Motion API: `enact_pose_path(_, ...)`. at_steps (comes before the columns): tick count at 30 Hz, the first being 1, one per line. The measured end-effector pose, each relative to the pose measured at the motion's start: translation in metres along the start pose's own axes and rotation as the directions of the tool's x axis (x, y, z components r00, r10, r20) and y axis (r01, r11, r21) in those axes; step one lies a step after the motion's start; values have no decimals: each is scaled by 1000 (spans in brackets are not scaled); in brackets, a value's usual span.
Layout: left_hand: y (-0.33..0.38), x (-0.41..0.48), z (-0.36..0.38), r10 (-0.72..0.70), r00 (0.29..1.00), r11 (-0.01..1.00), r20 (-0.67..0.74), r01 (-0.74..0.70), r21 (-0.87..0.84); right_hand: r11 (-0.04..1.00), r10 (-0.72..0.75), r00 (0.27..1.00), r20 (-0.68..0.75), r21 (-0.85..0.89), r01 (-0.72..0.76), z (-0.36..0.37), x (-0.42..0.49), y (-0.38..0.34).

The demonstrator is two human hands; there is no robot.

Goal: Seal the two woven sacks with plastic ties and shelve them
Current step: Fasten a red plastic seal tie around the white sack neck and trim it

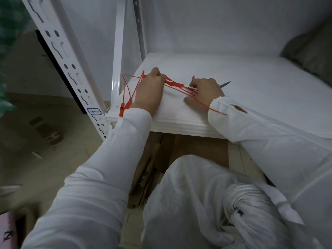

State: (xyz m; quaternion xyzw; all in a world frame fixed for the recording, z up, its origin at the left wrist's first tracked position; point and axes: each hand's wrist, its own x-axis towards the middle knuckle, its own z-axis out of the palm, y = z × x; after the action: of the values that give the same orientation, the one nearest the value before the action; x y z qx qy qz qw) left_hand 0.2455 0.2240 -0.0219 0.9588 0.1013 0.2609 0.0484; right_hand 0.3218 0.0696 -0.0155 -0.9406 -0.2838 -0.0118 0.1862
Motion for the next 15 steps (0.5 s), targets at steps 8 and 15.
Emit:
enact_pose_path(8,5,8,-38,-280,943,854,-180,159,-495,986,114,993,-1,124,-113,-17,3,-12)
enact_pose_path(15,53,-2,-84,-196,942,729,-271,-45,-683,927,-144,943,-300,293,235,-48,-31,-19)
